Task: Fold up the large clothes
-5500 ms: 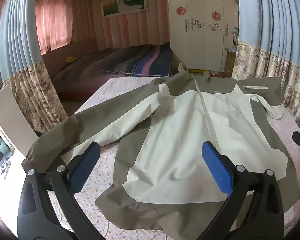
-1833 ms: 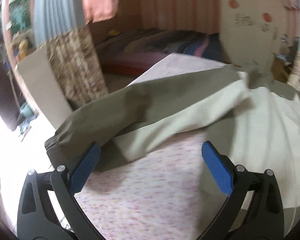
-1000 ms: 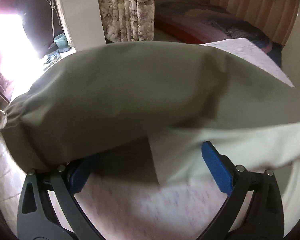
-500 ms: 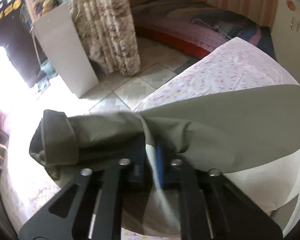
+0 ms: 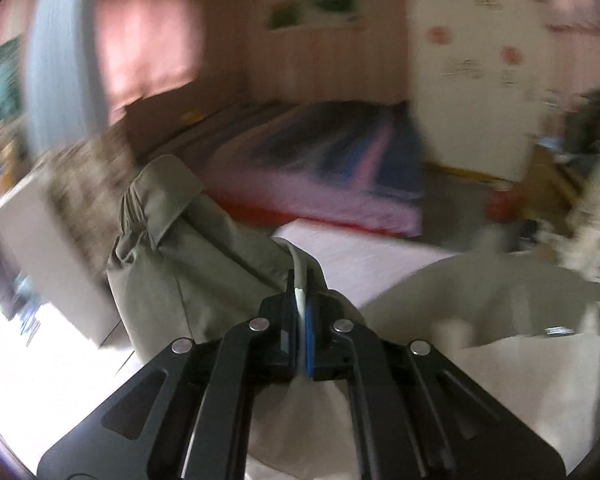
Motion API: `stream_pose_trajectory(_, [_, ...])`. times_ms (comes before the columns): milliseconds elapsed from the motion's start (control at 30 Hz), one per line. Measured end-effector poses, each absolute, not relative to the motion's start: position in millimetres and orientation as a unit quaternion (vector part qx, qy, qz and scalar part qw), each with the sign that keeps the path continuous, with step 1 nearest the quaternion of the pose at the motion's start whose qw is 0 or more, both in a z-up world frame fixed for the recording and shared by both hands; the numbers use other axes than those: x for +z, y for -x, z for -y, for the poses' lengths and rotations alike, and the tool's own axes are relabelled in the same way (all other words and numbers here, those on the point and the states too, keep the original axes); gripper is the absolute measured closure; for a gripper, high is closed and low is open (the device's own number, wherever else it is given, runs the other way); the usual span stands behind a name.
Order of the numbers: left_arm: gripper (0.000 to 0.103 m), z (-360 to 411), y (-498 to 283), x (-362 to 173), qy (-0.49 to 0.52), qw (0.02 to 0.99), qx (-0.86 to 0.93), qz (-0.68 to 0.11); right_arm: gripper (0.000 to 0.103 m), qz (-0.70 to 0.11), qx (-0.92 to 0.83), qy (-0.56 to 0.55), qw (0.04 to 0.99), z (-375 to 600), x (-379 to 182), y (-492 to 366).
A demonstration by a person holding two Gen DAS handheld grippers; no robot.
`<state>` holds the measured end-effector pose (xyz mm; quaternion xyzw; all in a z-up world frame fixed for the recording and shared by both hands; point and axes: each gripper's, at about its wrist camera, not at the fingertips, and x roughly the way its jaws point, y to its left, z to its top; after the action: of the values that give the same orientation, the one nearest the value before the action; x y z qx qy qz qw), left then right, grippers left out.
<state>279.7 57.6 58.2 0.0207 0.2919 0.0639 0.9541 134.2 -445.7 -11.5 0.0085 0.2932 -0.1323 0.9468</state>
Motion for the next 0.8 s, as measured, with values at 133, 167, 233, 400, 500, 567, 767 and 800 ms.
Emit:
stream_pose_trajectory(133, [0.103, 82, -291, 52, -0.081, 0.948, -0.071, -0.3, 0.002, -0.287, -0.144, -0.03, 0.946, 473, -12, -136])
stream_pose_trajectory(167, [0.103, 107, -295, 45, -0.09, 0.942, -0.094, -0.309, 0.002, -0.286, -0.152, -0.031, 0.945, 479, -14, -136])
stream_pose_trajectory(233, [0.102, 180, -307, 10, -0.106, 0.913, -0.17, -0.356, 0.002, -0.293, -0.156, -0.034, 0.943, 487, -20, -136])
stream_pose_trajectory(400, [0.044, 276, -297, -48, -0.177, 0.868, -0.249, -0.391, 0.002, -0.318, -0.166, -0.042, 0.933, 508, -32, -132])
stream_pose_trajectory(500, [0.006, 290, -270, -38, -0.21, 0.886, -0.245, -0.332, 0.002, -0.323, -0.174, -0.062, 0.928, 521, -34, -128])
stream_pose_trajectory(567, [0.006, 282, -259, -29, -0.218, 0.892, -0.244, -0.313, 0.002, -0.332, -0.173, -0.071, 0.924, 525, -35, -130])
stream_pose_trajectory(767, [0.005, 185, -269, -8, -0.179, 0.916, -0.159, -0.322, 0.002, -0.355, -0.141, -0.063, 0.922, 506, -37, -152])
stream_pose_trajectory(800, [0.005, 170, -272, -10, -0.172, 0.918, -0.147, -0.327, 0.002, -0.359, -0.131, -0.057, 0.922, 498, -37, -157])
